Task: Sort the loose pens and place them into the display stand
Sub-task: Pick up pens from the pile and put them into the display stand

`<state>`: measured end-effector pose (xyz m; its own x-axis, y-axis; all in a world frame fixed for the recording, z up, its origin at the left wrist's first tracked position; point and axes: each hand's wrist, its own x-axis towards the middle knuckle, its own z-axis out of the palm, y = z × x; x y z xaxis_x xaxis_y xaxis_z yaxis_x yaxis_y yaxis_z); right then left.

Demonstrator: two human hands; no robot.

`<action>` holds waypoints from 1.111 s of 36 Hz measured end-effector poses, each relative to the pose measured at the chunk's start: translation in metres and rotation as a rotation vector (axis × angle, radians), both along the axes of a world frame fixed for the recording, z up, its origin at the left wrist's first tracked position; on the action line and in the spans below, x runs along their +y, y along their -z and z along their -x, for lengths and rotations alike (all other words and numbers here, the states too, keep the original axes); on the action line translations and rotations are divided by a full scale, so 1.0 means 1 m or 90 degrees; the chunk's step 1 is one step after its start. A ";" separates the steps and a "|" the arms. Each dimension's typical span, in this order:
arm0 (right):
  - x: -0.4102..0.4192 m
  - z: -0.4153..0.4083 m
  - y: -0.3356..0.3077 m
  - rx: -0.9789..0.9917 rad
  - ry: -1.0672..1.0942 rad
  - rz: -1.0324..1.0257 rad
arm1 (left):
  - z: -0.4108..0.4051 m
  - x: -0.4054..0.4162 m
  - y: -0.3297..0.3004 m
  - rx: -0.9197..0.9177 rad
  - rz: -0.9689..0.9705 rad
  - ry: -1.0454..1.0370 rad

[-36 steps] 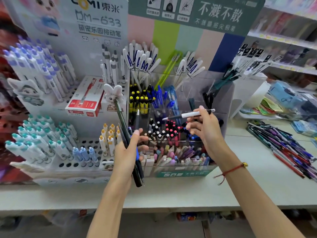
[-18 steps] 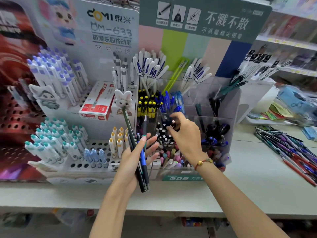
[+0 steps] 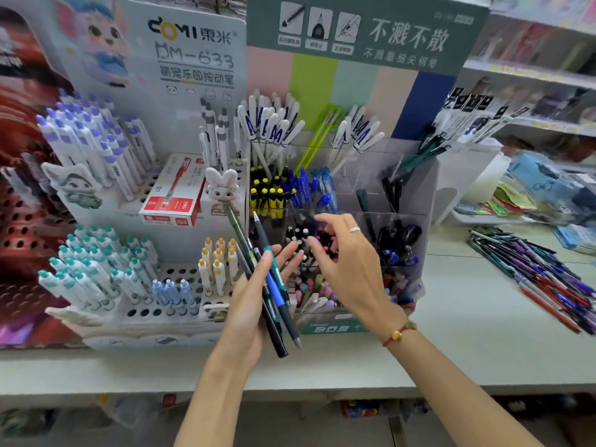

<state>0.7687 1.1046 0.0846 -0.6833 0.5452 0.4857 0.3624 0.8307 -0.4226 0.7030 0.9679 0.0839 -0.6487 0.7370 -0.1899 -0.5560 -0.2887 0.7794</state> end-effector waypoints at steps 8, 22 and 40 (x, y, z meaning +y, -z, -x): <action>-0.019 -0.042 -0.020 -0.038 -0.096 0.614 | -0.029 0.042 -0.009 0.051 -0.023 -0.084; 0.061 -0.099 -0.062 0.462 0.178 0.281 | -0.064 0.123 -0.020 -0.059 0.016 -0.095; 0.200 -0.019 -0.120 -0.229 0.088 -0.239 | -0.028 0.132 -0.017 0.080 0.131 0.215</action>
